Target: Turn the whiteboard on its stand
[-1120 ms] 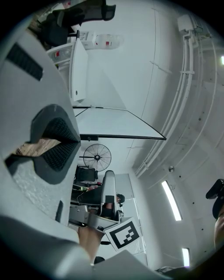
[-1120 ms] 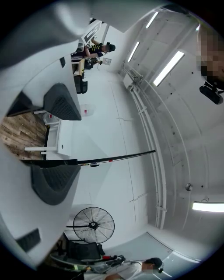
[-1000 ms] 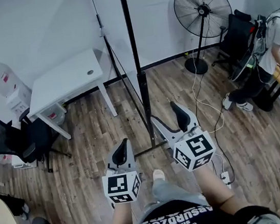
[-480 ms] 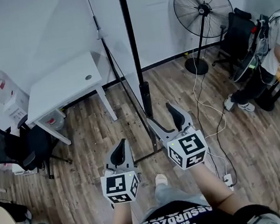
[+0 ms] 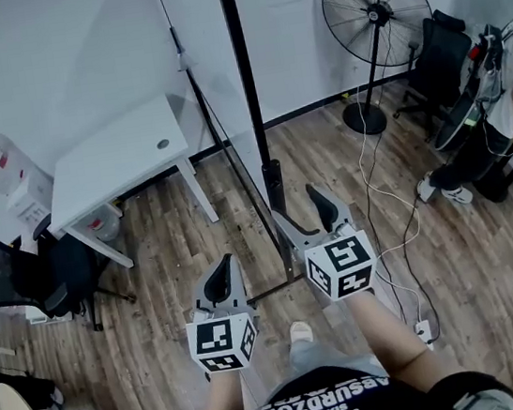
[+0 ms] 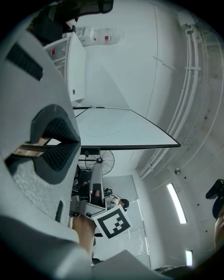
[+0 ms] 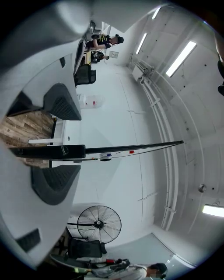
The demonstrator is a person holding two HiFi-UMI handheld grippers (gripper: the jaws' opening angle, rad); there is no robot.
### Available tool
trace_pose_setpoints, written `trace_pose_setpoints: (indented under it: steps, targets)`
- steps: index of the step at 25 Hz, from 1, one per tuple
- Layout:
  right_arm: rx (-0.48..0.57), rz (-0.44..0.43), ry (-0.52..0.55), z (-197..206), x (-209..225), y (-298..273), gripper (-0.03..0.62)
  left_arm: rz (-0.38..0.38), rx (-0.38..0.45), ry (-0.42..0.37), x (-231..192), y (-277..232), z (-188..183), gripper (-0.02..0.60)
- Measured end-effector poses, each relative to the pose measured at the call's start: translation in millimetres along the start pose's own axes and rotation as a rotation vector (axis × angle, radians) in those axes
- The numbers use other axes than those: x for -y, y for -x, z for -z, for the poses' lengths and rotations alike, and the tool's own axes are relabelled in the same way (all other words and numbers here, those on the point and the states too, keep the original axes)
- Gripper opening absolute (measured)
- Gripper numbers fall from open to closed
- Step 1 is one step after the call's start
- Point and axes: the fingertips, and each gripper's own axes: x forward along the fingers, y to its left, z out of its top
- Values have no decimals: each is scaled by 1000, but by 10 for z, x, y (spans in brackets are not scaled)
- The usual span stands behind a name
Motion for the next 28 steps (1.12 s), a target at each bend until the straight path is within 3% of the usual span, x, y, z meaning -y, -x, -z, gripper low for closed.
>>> trace_pose_setpoints:
  steps: [28]
  targets:
    - [-63,20,24,204,228,-988,290,9,-61,14,-241,-532,222,5]
